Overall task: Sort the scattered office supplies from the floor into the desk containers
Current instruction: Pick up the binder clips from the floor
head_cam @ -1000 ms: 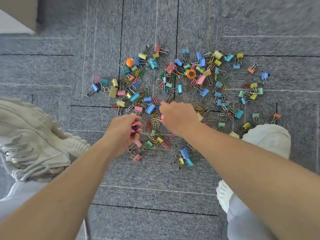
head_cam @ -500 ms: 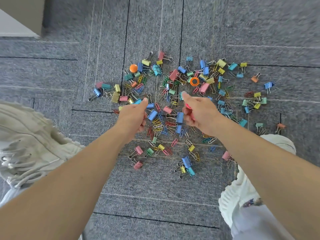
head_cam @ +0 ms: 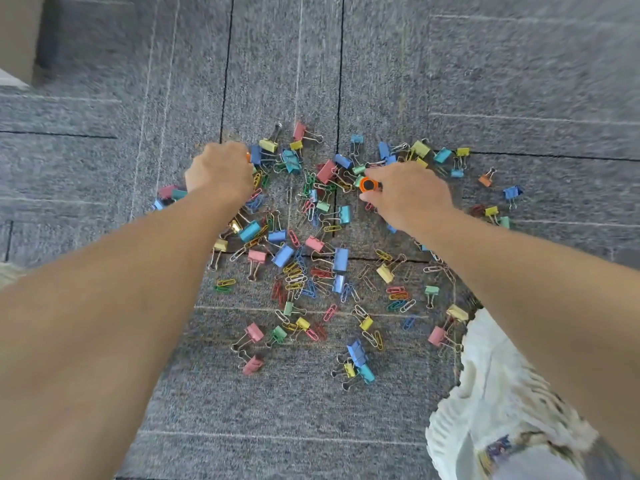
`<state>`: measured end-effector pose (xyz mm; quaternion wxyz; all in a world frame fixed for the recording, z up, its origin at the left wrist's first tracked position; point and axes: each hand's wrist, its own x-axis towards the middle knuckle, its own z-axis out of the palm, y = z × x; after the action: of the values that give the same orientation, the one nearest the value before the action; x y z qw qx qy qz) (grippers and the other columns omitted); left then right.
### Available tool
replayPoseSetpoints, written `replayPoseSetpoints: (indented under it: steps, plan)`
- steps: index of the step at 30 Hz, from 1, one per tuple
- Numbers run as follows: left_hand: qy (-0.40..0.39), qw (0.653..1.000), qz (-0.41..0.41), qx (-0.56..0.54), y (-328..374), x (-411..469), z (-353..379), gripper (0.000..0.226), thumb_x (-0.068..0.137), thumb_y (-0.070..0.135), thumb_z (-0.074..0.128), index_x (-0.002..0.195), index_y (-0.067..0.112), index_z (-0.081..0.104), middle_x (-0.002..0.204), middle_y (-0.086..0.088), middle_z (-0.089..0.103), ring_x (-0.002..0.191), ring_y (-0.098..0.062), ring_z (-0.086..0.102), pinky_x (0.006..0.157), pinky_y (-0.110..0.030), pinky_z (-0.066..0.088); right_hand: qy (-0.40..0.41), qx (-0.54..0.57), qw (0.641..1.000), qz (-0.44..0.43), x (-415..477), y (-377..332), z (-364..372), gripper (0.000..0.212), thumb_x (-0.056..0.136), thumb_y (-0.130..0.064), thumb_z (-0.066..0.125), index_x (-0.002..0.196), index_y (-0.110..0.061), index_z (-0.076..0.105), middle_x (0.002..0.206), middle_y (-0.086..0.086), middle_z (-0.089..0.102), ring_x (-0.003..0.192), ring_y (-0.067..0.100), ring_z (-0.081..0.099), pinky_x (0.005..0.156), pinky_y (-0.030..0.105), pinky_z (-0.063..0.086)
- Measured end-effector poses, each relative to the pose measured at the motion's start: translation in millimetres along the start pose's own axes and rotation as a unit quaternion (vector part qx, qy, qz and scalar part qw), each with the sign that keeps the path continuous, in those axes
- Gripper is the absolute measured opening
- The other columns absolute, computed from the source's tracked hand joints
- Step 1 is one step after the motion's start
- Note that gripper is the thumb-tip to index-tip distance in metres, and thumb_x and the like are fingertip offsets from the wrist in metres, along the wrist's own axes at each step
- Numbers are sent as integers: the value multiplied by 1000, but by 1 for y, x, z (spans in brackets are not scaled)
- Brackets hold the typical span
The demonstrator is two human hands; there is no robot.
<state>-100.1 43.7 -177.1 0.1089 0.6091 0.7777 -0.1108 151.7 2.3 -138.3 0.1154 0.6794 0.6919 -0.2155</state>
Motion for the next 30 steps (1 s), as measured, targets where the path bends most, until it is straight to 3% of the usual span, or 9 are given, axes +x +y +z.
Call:
replayPoseSetpoints:
  steps: [8,12,14,16,18,21,23,26,30]
  plan:
    - [7,1000,1,11,-8,-15,-4,19,100,12,53,91,-3,58,70,-12,50,68,-29,58,60,-36,51,88,-5,996,6,-9,7,29,20,101,-20,47,104,-13,65,90,10,66,79,32,63,65,36,47]
    - [34,985,-5,-168,-11,-34,-23,36,105,24,40,84,2,59,76,-12,58,62,-21,54,54,-30,44,58,266,961,39,-21,27,31,34,101,-30,49,85,-5,65,69,3,59,61,20,52,55,26,35]
    - [-16,953,4,-303,-10,-54,-30,45,106,29,36,84,-3,59,76,-16,59,61,-24,55,57,-37,48,-15,464,881,94,-35,37,29,43,101,-34,50,78,1,59,62,6,48,54,19,42,51,28,31]
    - [-118,877,-38,-465,-3,-82,-35,45,106,32,38,89,-4,59,75,-14,56,56,-19,49,55,-35,43,-92,611,767,172,-51,45,26,41,102,-37,50,73,-9,55,58,2,43,47,17,35,42,24,26]
    - [-223,748,-130,-612,12,-110,-38,38,103,35,43,87,4,58,67,-5,53,49,-11,42,49,-23,36,-160,683,680,215,-67,50,26,34,101,-38,51,76,-15,50,58,-1,43,45,13,33,38,23,24]
    - [-315,595,-221,-706,37,-147,-35,34,98,42,49,88,10,55,56,3,48,47,-8,35,42,-16,28,-233,711,633,200,-89,52,27,29,100,-34,52,79,-15,44,60,-3,41,47,12,32,43,22,25]
    - [-355,536,-221,-733,50,-168,-26,37,96,47,51,85,12,51,58,3,47,49,-8,35,43,-16,27,-258,709,628,191,-103,49,30,21,101,-27,49,85,-13,49,62,-3,44,48,11,34,45,22,27]
    - [-385,453,-211,-776,67,-191,-13,21,101,31,51,91,12,49,69,0,50,53,-8,38,43,-15,32,-266,756,560,211,-119,47,35,20,102,-17,44,104,-8,61,67,0,51,50,11,41,45,22,33]
    - [-378,411,-234,-796,82,-207,-14,21,102,6,43,118,4,58,87,-9,65,62,-13,55,51,-20,49,-249,814,472,228,-132,53,31,28,103,-20,39,99,-5,63,79,8,62,64,17,54,54,25,51]
